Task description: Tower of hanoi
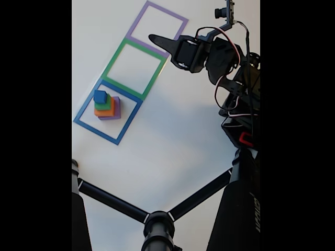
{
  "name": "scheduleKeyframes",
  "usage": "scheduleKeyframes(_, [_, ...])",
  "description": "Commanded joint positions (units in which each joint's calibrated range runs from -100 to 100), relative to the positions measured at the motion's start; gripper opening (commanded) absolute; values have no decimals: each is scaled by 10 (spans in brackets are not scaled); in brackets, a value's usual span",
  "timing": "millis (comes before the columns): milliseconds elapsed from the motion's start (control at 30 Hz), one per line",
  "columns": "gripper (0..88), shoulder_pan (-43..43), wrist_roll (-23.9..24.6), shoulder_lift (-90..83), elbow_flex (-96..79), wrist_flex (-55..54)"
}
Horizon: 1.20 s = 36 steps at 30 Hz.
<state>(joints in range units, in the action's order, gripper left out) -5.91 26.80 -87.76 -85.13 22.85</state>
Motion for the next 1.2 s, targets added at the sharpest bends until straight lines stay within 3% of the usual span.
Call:
scheduleKeyframes(0, [2,-12,30,-21,-16,9])
scheduleKeyframes(633, [2,-14,228,-118,-100,156])
scheduleKeyframes(867, [2,-18,350,-121,-99,282])
scheduleKeyframes(1167, [2,-26,412,-121,-147,321])
